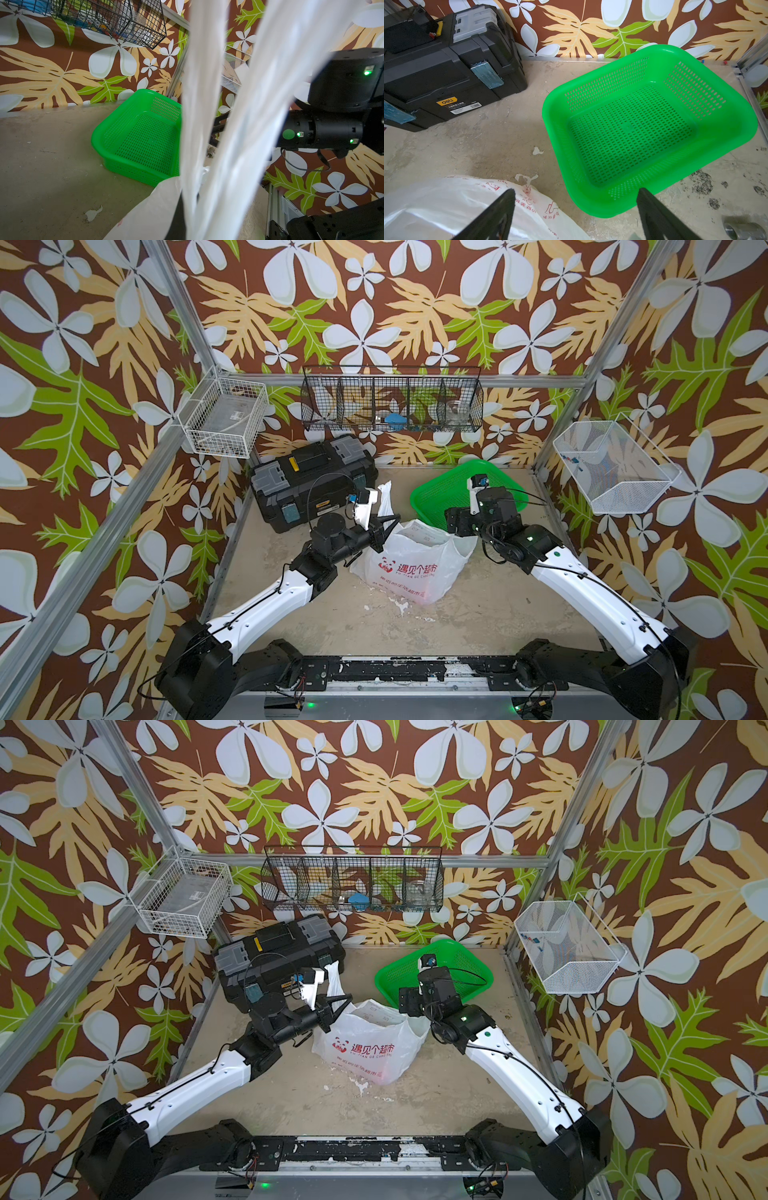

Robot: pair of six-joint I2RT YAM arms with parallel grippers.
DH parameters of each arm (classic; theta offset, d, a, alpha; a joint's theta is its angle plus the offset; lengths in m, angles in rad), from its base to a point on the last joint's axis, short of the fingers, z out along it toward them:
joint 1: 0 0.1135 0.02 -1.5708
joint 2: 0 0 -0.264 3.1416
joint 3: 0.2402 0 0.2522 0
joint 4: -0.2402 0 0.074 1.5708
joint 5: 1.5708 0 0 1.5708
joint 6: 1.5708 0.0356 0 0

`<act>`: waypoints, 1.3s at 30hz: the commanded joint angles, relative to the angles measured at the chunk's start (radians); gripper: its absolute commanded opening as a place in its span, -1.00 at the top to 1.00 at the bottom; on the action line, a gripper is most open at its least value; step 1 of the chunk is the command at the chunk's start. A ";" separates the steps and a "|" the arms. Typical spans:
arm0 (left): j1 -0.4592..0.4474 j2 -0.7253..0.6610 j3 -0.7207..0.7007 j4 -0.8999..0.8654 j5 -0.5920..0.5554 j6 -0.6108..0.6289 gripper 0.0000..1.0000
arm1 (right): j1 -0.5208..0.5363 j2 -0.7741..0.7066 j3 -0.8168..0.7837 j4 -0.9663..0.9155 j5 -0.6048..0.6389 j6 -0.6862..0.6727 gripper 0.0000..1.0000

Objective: Place the peach into a plastic bag & tie a knot
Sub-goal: Adjust the plastic bag at the center of the board.

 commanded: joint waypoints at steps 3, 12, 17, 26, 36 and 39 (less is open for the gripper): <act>0.001 -0.005 0.004 -0.004 0.001 0.011 1.00 | 0.009 0.005 -0.020 0.030 0.046 -0.010 -0.61; 0.004 -0.002 0.053 -0.207 -0.175 -0.015 1.00 | 0.035 -0.021 0.065 0.084 -0.300 -0.134 1.00; 0.006 -0.045 0.015 -0.250 -0.156 -0.148 1.00 | 0.032 0.012 0.181 0.108 -0.670 -0.143 1.00; 0.011 -0.094 -0.087 -0.151 -0.207 -0.207 1.00 | 0.021 0.209 0.222 0.142 -0.892 -0.135 0.99; 0.066 0.046 0.000 -0.222 -0.165 -0.175 1.00 | -0.032 0.218 0.187 0.231 -0.890 -0.077 0.48; 0.072 0.058 0.027 -0.237 -0.152 -0.162 1.00 | -0.043 0.184 0.178 0.220 -0.870 -0.100 0.15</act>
